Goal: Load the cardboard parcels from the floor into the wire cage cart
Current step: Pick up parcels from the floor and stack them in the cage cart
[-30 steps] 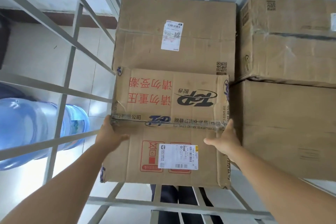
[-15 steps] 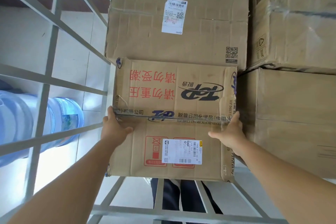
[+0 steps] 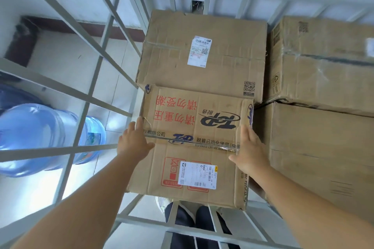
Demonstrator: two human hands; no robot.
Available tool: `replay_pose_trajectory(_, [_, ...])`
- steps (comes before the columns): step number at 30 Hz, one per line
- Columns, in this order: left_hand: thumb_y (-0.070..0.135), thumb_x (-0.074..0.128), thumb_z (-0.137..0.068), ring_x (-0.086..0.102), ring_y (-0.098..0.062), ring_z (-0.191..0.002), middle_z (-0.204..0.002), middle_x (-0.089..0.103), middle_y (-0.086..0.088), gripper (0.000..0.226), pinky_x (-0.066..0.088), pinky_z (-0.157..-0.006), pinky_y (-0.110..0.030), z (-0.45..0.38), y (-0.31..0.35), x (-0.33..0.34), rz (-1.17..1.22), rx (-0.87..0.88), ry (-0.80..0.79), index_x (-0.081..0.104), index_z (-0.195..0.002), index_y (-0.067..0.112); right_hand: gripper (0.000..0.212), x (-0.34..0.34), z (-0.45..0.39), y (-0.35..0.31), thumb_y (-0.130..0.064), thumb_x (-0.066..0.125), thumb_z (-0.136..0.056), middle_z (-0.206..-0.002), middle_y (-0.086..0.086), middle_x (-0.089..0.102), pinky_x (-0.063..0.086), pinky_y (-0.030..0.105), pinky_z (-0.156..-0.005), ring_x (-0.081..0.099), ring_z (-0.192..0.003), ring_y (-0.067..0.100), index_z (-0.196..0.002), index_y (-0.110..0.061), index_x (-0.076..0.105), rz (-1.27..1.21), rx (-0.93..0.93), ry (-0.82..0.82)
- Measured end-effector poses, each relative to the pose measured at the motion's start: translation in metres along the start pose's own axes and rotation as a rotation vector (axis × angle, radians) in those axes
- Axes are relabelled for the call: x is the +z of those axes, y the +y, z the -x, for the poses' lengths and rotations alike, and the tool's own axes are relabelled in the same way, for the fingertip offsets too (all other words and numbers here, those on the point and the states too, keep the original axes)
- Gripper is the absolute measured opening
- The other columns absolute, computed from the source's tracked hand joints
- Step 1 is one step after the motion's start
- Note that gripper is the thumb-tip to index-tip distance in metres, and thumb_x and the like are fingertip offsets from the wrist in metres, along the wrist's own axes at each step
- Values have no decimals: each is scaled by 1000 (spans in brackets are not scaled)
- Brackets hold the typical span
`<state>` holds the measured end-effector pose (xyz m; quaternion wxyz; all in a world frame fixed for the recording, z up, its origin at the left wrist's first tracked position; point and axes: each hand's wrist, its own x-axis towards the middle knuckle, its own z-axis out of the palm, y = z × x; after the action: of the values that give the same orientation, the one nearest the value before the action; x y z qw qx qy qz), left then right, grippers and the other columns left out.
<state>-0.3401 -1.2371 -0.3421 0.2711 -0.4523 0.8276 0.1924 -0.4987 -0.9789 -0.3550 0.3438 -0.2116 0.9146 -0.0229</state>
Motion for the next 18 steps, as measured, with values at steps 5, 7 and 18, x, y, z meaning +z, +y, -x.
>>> replay_pose_trajectory(5, [40, 65, -86, 43, -26, -131, -144, 40, -6, 79, 38, -104, -39, 68, 20, -102, -77, 67, 196, 23, -148, 15, 108, -101, 42, -38, -43, 68, -87, -164, 4, -1, 9, 42, -122, 2, -151, 23, -155, -18, -13, 134, -204, 101])
replay_pose_trajectory(7, [37, 64, -87, 41, -25, -132, -146, 40, -5, 78, 36, -106, -38, 93, 22, -135, -60, 69, 258, 22, -149, 15, 105, -138, 57, -52, -43, 65, -89, -164, 3, -6, 5, 42, -122, -1, -151, 23, -154, -19, -14, 159, -268, 137])
replay_pose_trajectory(18, [46, 66, -85, 33, -24, -139, -155, 29, -1, 91, 28, -114, -39, 210, 17, -186, -19, 179, 380, 11, -154, 22, 102, -193, 148, -96, -45, 60, -91, -163, 0, -17, -1, 43, -122, -11, -150, 22, -154, -20, -17, 257, -456, 234])
